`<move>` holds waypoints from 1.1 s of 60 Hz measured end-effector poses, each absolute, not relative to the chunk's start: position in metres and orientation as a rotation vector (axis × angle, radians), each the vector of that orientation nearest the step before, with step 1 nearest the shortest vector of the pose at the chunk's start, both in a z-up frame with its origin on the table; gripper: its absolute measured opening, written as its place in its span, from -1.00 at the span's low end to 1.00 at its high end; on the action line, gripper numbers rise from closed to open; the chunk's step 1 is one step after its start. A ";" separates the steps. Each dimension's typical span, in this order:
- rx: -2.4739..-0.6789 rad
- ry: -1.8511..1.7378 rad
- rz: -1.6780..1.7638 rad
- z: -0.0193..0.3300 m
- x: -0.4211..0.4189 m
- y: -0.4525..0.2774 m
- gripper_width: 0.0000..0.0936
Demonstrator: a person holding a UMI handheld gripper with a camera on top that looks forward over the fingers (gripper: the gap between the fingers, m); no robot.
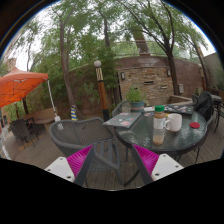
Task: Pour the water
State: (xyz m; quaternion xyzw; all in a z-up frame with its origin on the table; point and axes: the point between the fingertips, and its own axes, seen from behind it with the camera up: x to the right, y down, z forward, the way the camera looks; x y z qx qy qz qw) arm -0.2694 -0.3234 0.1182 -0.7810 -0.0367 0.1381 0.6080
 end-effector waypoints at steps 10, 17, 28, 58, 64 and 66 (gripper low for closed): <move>-1.817 -0.058 0.262 0.115 -0.241 -0.310 0.78; -1.814 -0.035 0.209 0.112 -0.212 -0.290 0.78; -1.756 -0.009 0.055 0.121 -0.151 -0.243 0.78; -1.690 0.010 -0.120 0.106 -0.093 -0.093 0.28; -1.634 -0.025 -0.162 0.104 -0.092 -0.082 0.02; -1.618 -0.017 -0.163 0.105 -0.097 -0.088 0.01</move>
